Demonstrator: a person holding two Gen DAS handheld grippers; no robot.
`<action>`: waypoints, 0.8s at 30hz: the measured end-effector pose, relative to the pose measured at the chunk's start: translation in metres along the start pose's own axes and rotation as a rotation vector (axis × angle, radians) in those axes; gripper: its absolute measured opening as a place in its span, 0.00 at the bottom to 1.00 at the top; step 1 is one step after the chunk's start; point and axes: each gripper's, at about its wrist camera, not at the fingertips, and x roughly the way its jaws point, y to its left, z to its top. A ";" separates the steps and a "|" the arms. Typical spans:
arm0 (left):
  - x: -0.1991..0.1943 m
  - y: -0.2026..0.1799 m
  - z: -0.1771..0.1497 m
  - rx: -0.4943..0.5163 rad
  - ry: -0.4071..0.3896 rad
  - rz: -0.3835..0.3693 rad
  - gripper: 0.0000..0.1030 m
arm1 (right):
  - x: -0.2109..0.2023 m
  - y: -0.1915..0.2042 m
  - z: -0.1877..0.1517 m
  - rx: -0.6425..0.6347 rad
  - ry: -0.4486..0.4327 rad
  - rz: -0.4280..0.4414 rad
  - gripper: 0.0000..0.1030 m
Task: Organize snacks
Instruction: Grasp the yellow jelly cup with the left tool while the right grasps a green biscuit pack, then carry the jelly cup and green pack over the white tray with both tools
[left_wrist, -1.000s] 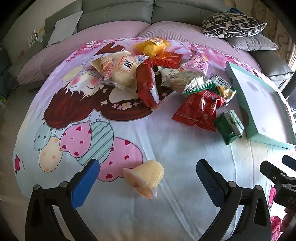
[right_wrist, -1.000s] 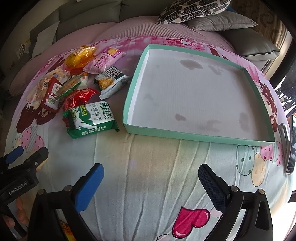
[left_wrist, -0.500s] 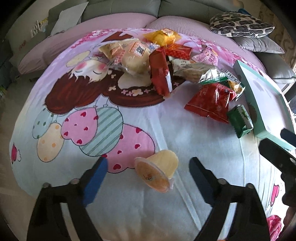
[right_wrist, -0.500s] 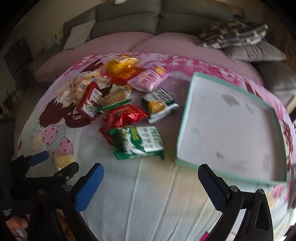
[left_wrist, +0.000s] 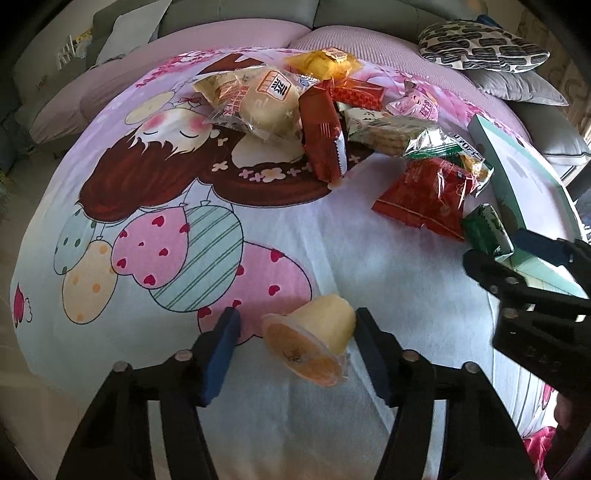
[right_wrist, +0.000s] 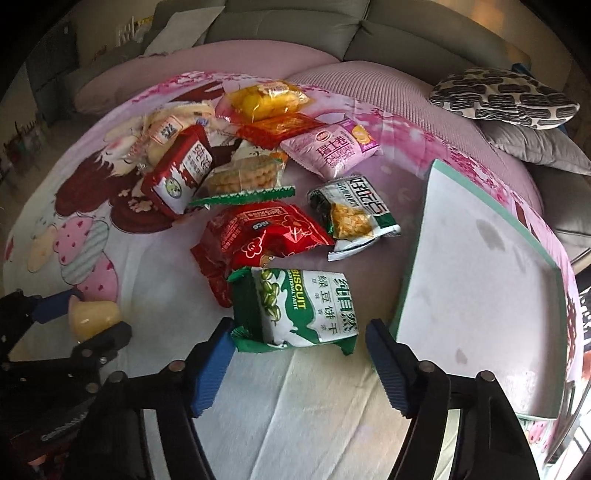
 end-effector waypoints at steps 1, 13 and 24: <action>0.000 0.000 0.000 0.000 0.001 -0.003 0.53 | 0.002 0.001 0.000 -0.004 0.004 -0.003 0.66; -0.007 0.006 -0.001 -0.035 0.029 -0.048 0.48 | -0.011 -0.006 0.003 0.031 -0.068 -0.009 0.38; -0.018 0.016 -0.002 -0.073 0.045 -0.067 0.48 | -0.036 -0.041 0.002 0.215 -0.084 0.114 0.26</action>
